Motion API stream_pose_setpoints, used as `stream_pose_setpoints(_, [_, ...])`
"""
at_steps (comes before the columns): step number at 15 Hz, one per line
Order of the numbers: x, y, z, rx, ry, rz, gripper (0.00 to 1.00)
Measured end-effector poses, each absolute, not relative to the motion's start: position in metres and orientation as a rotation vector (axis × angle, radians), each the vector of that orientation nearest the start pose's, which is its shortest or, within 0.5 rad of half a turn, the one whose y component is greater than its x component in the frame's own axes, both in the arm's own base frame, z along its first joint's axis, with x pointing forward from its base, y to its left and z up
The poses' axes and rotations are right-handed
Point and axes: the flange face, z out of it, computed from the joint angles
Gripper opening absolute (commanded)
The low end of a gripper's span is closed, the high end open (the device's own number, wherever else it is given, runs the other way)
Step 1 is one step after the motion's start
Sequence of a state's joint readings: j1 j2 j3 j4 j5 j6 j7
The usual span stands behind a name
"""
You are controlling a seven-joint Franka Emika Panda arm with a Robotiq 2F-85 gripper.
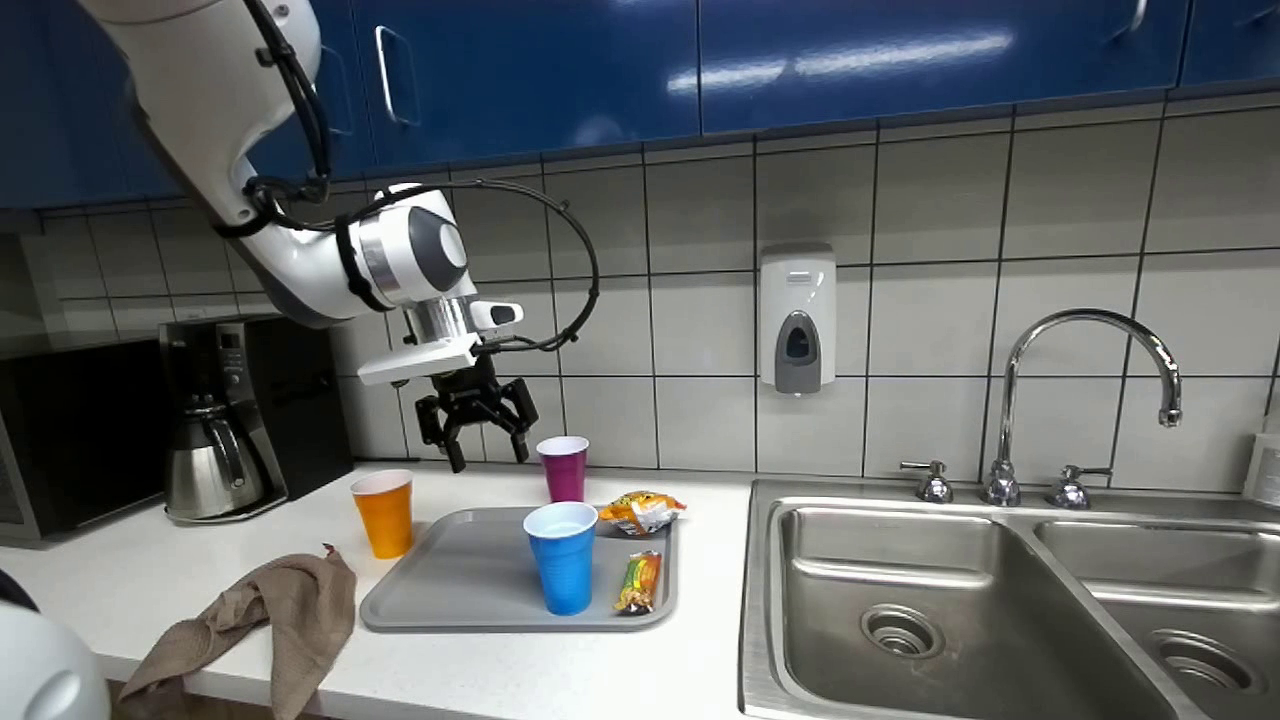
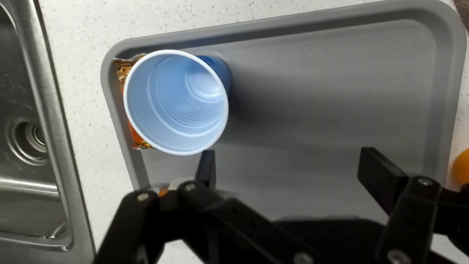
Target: Move the cups onto the tray
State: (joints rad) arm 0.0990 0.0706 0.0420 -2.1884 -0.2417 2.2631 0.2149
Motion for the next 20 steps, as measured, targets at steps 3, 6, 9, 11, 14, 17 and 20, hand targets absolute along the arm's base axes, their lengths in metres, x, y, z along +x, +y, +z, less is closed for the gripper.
stream_pose_setpoints(3, [0.542, 0.075, 0.353, -3.311, -0.148, -0.083, 1.00])
stream_pose_setpoints(6, [0.549, 0.085, 0.346, -3.290, -0.161, -0.113, 1.00])
stream_pose_setpoints(9, [0.557, 0.098, 0.335, -3.264, -0.166, -0.137, 1.00])
stream_pose_setpoints(11, [0.563, 0.108, 0.328, -3.248, -0.168, -0.150, 1.00])
stream_pose_setpoints(14, [0.571, 0.125, 0.326, -3.224, -0.184, -0.175, 1.00])
stream_pose_setpoints(17, [0.576, 0.146, 0.328, -3.204, -0.219, -0.210, 1.00])
stream_pose_setpoints(20, [0.578, 0.168, 0.331, -3.181, -0.264, -0.253, 1.00])
